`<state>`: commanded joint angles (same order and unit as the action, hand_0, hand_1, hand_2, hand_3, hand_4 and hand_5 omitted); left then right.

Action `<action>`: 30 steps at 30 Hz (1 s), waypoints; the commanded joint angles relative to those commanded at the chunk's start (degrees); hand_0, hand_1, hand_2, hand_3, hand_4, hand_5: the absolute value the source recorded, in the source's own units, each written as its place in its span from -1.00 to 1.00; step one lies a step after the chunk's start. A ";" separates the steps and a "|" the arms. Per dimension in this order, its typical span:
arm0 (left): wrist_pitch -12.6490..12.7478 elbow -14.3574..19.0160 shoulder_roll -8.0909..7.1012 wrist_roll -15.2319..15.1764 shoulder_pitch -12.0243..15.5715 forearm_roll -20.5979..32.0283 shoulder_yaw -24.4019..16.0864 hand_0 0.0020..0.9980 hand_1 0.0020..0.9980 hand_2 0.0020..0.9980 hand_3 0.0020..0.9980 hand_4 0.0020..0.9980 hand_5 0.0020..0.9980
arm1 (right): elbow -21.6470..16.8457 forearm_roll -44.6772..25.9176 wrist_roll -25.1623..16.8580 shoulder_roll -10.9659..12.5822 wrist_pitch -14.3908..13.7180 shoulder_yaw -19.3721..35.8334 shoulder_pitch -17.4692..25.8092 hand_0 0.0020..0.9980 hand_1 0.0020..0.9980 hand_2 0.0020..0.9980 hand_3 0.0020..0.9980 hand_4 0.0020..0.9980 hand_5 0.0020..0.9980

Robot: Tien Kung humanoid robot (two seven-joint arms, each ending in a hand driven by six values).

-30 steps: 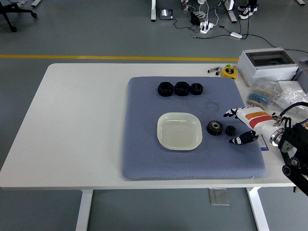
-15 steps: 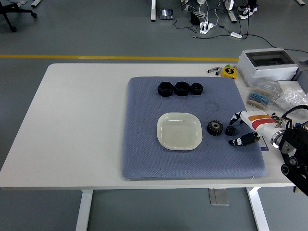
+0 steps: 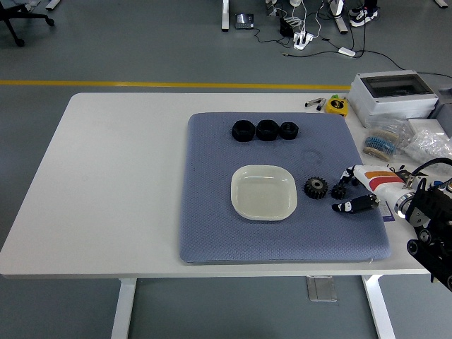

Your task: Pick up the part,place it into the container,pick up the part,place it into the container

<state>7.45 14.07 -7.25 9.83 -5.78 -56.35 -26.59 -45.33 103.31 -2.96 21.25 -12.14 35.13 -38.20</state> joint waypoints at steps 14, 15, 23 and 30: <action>-0.09 0.03 -0.06 -0.12 -0.49 0.00 0.16 0.39 0.40 0.47 0.29 0.33 0.32 | -0.50 -1.17 -0.17 0.48 -1.01 0.52 -0.24 -0.50 -0.19 -0.01 0.06 0.77 -0.13; -0.07 0.03 -0.04 -0.13 -0.50 0.03 0.17 0.39 0.40 0.47 0.29 0.33 0.32 | -0.57 -1.19 -0.19 0.49 -1.04 0.54 -0.25 -0.56 -0.24 -0.05 0.05 0.76 -0.12; -0.02 0.03 0.00 -0.14 -0.64 0.07 0.24 0.39 0.40 0.47 0.29 0.33 0.32 | -0.49 -1.72 -0.34 0.32 -0.34 0.52 -0.19 -0.58 -0.24 -0.05 0.06 0.76 -0.11; 0.00 0.03 0.00 -0.18 -0.68 0.23 0.33 0.39 0.40 0.47 0.29 0.33 0.32 | -0.50 -2.24 -0.60 0.19 -0.70 0.42 -0.23 -0.61 -0.27 -0.07 0.06 0.73 -0.09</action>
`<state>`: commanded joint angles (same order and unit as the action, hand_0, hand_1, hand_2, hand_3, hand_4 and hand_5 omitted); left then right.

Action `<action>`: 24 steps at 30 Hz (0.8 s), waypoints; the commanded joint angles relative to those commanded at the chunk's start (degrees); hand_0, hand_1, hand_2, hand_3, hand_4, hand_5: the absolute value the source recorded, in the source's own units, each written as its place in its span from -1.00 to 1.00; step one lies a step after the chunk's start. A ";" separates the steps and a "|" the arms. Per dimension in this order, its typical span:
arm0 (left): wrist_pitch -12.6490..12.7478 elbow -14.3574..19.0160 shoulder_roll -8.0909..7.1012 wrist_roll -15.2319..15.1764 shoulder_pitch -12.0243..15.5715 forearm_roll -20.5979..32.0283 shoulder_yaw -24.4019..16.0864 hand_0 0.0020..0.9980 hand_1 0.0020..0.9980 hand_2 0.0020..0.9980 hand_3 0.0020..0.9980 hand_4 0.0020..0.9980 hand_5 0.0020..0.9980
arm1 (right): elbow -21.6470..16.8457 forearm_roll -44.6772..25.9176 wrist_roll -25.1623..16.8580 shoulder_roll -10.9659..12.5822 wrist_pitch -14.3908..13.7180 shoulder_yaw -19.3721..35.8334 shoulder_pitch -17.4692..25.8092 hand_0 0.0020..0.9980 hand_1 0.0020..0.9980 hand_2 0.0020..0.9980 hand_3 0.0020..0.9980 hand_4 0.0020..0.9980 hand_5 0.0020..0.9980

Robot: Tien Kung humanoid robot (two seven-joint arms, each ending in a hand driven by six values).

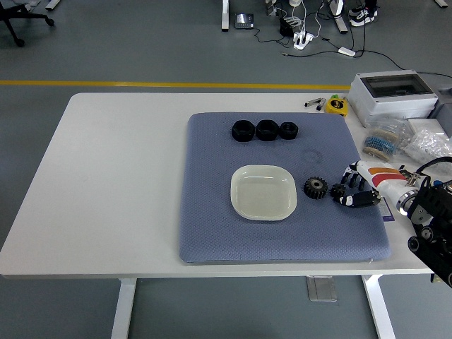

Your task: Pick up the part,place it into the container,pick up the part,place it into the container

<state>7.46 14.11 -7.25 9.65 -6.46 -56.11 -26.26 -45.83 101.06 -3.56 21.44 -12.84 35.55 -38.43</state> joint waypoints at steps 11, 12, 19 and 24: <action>-0.03 0.03 -0.03 -0.03 -0.06 0.18 0.15 0.39 0.40 0.47 0.29 0.34 0.33 | 0.12 -0.78 -0.94 -0.27 -0.76 -0.40 0.26 -0.78 -0.44 -0.19 -0.01 0.65 -0.04; -0.06 0.03 -0.04 -0.03 -0.07 0.10 0.14 0.39 0.40 0.47 0.29 0.34 0.33 | 0.08 -0.82 -1.06 -0.28 -0.85 -0.42 0.34 -0.78 -0.44 -0.19 -0.01 0.65 -0.04; -0.12 0.05 -0.08 -0.04 -0.05 -0.01 0.14 0.39 0.40 0.47 0.29 0.34 0.33 | -0.07 -0.96 -1.78 -0.32 -1.66 -0.59 0.59 -0.84 -0.51 -0.25 -0.05 0.60 -0.04; -0.08 0.03 -0.03 -0.04 -0.05 -0.08 0.09 0.39 0.40 0.47 0.29 0.34 0.33 | -0.01 -0.74 -1.99 -0.34 -2.09 -0.75 0.64 -0.91 -0.61 -0.37 -0.11 0.60 -0.15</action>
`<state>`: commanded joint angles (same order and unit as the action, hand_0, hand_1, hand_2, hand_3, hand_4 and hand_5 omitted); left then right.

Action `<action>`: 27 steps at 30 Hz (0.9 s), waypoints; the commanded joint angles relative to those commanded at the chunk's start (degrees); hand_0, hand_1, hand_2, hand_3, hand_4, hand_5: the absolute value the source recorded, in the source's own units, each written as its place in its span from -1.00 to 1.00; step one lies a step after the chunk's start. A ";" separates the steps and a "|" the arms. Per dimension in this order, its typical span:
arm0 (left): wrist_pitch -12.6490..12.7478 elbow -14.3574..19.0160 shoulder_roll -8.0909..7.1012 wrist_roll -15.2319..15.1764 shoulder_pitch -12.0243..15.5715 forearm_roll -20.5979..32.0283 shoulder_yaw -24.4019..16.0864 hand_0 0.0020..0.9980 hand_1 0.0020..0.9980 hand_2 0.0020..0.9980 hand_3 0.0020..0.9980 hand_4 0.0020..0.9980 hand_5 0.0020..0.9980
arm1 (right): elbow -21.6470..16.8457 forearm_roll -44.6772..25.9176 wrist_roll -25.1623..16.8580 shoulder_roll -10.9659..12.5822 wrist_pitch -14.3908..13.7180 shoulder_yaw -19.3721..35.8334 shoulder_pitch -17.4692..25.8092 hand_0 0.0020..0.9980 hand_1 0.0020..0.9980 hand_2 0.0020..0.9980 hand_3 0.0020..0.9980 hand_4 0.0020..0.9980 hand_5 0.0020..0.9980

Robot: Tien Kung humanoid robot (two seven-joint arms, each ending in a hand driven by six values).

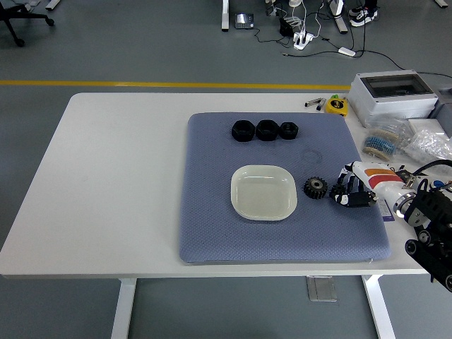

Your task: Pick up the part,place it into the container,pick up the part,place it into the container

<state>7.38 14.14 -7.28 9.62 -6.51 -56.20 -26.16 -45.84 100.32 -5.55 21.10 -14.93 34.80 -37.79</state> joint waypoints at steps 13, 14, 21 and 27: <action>0.08 0.00 0.03 0.02 0.10 -0.04 0.01 0.39 0.40 0.47 0.29 0.33 0.33 | 0.37 0.30 0.08 0.10 0.15 -0.41 0.27 -1.00 -0.76 -0.52 -0.22 0.61 -0.17; 0.07 0.00 0.03 0.03 0.15 -0.08 -0.04 0.39 0.40 0.47 0.29 0.33 0.33 | 0.35 0.33 0.08 0.10 0.14 -0.43 0.31 -1.00 -0.76 -0.52 -0.22 0.61 -0.17; -0.02 -0.01 0.00 0.15 0.42 -0.70 -0.37 0.39 0.40 0.47 0.29 0.33 0.33 | -0.16 0.44 0.02 0.17 -0.09 -0.30 0.35 -1.00 -0.77 -0.53 -0.21 0.58 -0.19; -0.02 -0.02 0.05 0.24 0.56 -1.10 -0.55 0.39 0.40 0.47 0.29 0.33 0.33 | -0.66 0.34 -0.11 0.28 -0.45 0.02 0.53 -1.00 -0.78 -0.54 -0.22 0.56 -0.25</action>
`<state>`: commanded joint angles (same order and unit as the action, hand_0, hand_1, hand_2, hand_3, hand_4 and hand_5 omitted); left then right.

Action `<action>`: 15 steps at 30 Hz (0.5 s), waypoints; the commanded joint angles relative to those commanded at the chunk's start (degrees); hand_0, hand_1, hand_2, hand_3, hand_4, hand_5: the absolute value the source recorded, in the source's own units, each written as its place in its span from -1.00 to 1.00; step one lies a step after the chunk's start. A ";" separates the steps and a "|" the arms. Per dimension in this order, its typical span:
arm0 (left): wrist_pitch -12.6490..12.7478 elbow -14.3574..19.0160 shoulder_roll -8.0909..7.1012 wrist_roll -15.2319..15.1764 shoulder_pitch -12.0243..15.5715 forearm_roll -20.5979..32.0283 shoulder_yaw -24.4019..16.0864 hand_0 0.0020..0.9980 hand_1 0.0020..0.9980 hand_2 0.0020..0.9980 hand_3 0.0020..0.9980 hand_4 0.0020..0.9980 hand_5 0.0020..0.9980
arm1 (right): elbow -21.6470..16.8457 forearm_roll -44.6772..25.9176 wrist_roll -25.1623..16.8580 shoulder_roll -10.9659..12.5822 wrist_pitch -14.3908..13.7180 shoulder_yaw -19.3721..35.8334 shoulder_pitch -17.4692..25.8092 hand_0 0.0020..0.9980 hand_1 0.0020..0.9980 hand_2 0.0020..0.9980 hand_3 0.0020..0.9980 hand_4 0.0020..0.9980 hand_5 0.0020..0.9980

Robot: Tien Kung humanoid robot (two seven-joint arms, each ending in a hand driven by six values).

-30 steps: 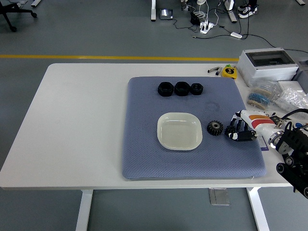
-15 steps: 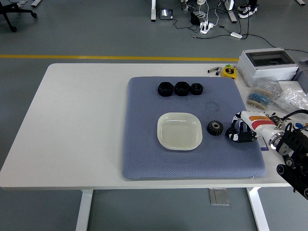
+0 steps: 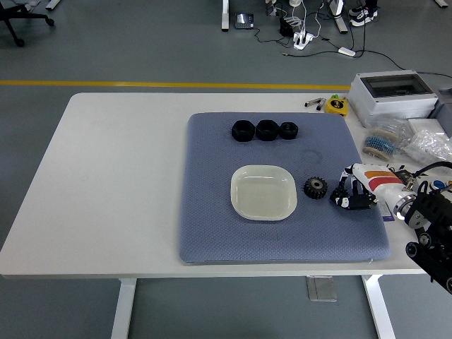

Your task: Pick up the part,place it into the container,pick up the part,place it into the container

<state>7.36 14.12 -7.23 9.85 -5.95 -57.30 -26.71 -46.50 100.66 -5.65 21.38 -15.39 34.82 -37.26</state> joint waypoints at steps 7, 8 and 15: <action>-0.06 0.02 -0.04 -0.02 -0.05 -0.13 0.01 0.39 0.40 0.47 0.29 0.33 0.33 | -1.97 0.53 0.00 0.53 -0.31 1.46 0.31 -1.00 -0.78 -0.54 -0.23 0.59 -0.28; -0.07 0.03 -0.06 -0.06 -0.11 0.00 0.10 0.39 0.40 0.47 0.29 0.33 0.33 | -2.58 0.81 0.04 0.72 -0.38 1.91 0.35 -1.00 -0.78 -0.54 -0.23 0.59 -0.28; -0.08 0.01 -0.15 -0.21 -0.33 0.45 0.34 0.39 0.40 0.47 0.29 0.33 0.32 | -7.92 2.79 0.53 1.82 -0.84 4.13 0.18 -1.00 -0.78 -0.55 -0.23 0.60 -0.29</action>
<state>7.29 14.13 -7.37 9.64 -6.28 -56.85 -26.37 -54.41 103.45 -5.13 23.20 -16.23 38.95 -37.09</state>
